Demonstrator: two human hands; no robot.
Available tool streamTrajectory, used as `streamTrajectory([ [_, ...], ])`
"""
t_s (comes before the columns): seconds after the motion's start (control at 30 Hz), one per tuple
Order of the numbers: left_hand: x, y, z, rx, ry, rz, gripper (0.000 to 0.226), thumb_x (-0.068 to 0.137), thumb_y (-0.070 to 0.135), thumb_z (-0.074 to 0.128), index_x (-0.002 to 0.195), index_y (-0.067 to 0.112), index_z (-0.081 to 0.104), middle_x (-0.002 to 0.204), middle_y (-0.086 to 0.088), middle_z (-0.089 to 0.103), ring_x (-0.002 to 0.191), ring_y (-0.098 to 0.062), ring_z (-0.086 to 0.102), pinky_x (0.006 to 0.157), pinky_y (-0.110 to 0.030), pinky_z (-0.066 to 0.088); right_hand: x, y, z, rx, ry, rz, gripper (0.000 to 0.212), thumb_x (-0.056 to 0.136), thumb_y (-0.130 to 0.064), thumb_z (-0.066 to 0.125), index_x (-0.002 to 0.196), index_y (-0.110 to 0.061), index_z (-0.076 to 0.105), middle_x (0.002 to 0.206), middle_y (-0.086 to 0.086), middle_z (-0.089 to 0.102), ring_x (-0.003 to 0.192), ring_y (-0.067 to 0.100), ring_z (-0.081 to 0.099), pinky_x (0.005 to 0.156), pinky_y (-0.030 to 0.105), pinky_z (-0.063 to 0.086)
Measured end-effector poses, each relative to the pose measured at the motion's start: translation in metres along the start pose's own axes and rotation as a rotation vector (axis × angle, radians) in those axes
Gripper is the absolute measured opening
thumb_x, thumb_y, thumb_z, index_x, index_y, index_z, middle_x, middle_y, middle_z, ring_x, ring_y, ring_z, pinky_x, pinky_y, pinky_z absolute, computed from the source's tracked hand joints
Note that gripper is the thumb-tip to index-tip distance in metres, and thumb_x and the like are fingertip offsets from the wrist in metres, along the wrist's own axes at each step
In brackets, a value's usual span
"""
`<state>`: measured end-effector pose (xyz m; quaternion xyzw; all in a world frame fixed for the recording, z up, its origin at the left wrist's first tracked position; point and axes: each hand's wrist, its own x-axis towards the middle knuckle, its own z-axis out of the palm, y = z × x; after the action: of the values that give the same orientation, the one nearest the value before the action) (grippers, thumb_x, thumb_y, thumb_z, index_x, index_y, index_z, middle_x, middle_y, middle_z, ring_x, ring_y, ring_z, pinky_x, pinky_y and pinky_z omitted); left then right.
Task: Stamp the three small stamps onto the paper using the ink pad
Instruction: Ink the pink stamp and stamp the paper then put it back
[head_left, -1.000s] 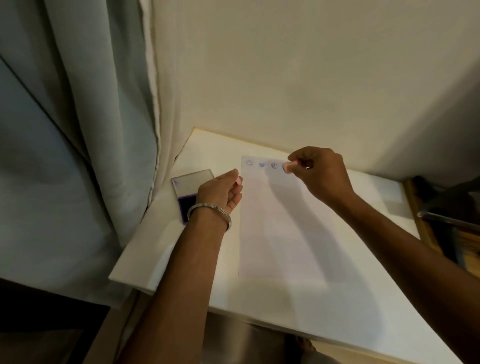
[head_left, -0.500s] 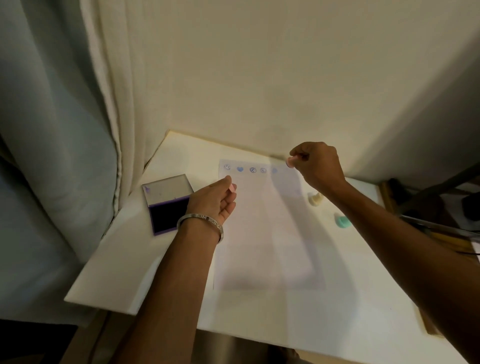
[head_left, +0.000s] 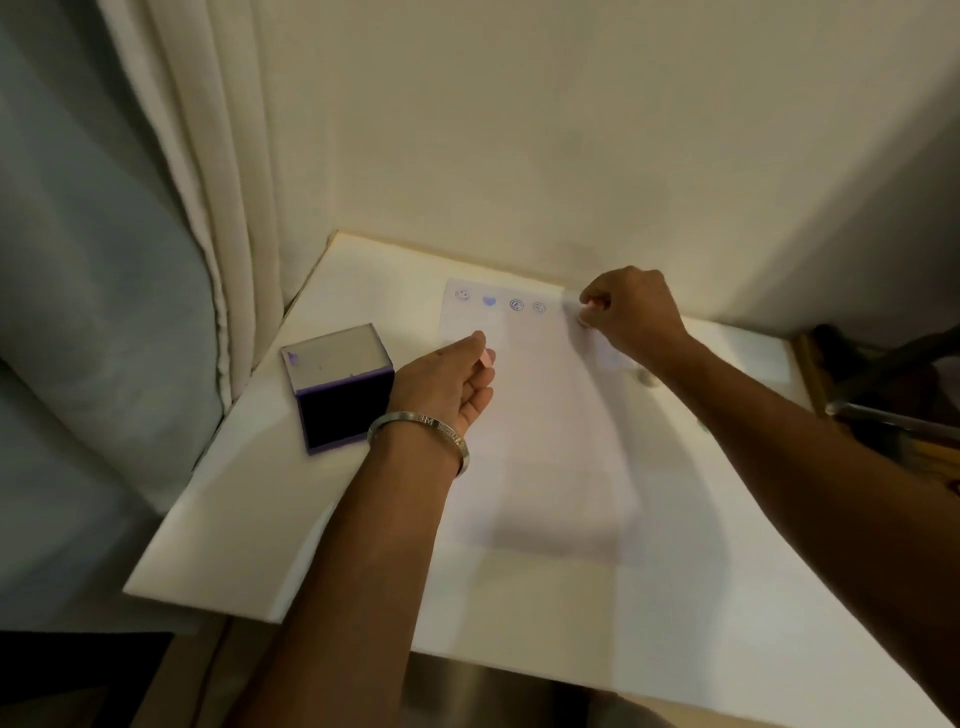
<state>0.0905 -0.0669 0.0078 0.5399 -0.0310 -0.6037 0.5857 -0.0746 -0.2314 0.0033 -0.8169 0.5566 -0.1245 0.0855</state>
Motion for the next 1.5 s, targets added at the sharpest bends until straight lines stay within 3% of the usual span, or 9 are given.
streamTrajectory([
  [0.2,-0.006,0.001,0.002,0.019,-0.002,-0.01,0.009,0.087,0.019,0.065,0.08,0.014,0.067,0.085,-0.001,0.069,0.078,-0.01,0.063,0.071,-0.022,0.051,0.0,0.0,-0.011,-0.011,-0.012,-0.012,0.021,0.084,-0.009,0.07,0.104,-0.004,0.075,0.107,0.011,0.074,0.101,0.028,0.066,0.086,0.03,0.05],
  [0.43,-0.005,0.001,0.001,0.026,-0.009,0.001,0.009,0.087,0.017,0.064,0.08,0.013,0.065,0.082,-0.001,0.067,0.076,-0.01,0.062,0.072,-0.022,0.051,-0.018,0.002,-0.047,0.159,0.153,0.031,0.016,0.083,-0.016,0.071,0.098,-0.011,0.076,0.086,0.005,0.075,0.075,0.018,0.065,0.065,0.02,0.043],
  [0.53,-0.006,-0.003,0.003,0.027,-0.022,0.001,0.008,0.087,0.017,0.064,0.082,0.012,0.066,0.083,-0.002,0.067,0.077,-0.011,0.063,0.072,-0.022,0.052,-0.041,-0.004,-0.055,0.254,0.166,0.073,0.017,0.083,-0.023,0.075,0.098,-0.016,0.076,0.085,-0.002,0.074,0.078,0.01,0.066,0.061,0.01,0.042],
  [0.67,-0.008,-0.01,0.009,0.047,-0.049,-0.001,0.008,0.086,0.013,0.064,0.079,0.012,0.066,0.081,-0.003,0.065,0.075,-0.012,0.062,0.071,-0.022,0.052,-0.082,-0.016,-0.053,0.421,0.14,0.139,0.015,0.082,-0.031,0.077,0.095,-0.023,0.076,0.084,-0.012,0.072,0.077,0.004,0.066,0.059,0.015,0.05],
  [0.8,-0.009,-0.022,0.014,0.117,-0.126,-0.019,0.006,0.085,0.01,0.066,0.09,0.009,0.069,0.085,-0.005,0.066,0.075,-0.013,0.063,0.068,-0.02,0.054,-0.116,-0.024,-0.041,0.498,0.097,0.181,0.014,0.082,-0.031,0.079,0.093,-0.025,0.075,0.085,-0.012,0.073,0.072,0.0,0.066,0.057,0.003,0.044],
  [1.1,-0.011,-0.037,0.021,0.165,-0.227,-0.053,0.019,0.085,0.003,0.066,0.103,0.008,0.068,0.097,-0.009,0.069,0.085,-0.016,0.065,0.075,-0.024,0.055,-0.148,-0.025,-0.017,0.584,0.028,0.166,0.015,0.083,-0.023,0.078,0.098,-0.02,0.076,0.087,-0.011,0.072,0.067,0.001,0.061,0.058,0.008,0.045],
  [1.27,-0.011,-0.042,0.023,0.224,-0.239,-0.059,0.03,0.083,-0.001,0.066,0.113,0.004,0.066,0.106,-0.015,0.068,0.093,-0.021,0.065,0.078,-0.024,0.054,-0.151,-0.027,-0.014,0.603,0.024,0.171,0.018,0.086,-0.016,0.075,0.103,-0.02,0.075,0.094,-0.007,0.074,0.078,0.009,0.067,0.064,0.009,0.048],
  [1.4,-0.009,-0.044,0.022,0.224,-0.255,-0.06,0.03,0.084,-0.001,0.066,0.113,0.002,0.065,0.107,-0.016,0.069,0.088,-0.019,0.067,0.077,-0.024,0.057,-0.152,-0.029,-0.014,0.61,0.017,0.151,0.018,0.086,-0.013,0.074,0.104,-0.018,0.075,0.094,-0.005,0.074,0.08,0.011,0.067,0.067,0.009,0.051],
  [1.5,-0.008,-0.042,0.021,0.217,-0.274,-0.05,0.027,0.085,0.002,0.065,0.112,0.003,0.066,0.102,-0.013,0.07,0.082,-0.015,0.068,0.071,-0.019,0.059,-0.151,-0.028,-0.017,0.618,0.009,0.148,0.02,0.087,-0.014,0.074,0.106,-0.016,0.075,0.098,-0.003,0.074,0.084,0.016,0.069,0.074,0.02,0.056],
])
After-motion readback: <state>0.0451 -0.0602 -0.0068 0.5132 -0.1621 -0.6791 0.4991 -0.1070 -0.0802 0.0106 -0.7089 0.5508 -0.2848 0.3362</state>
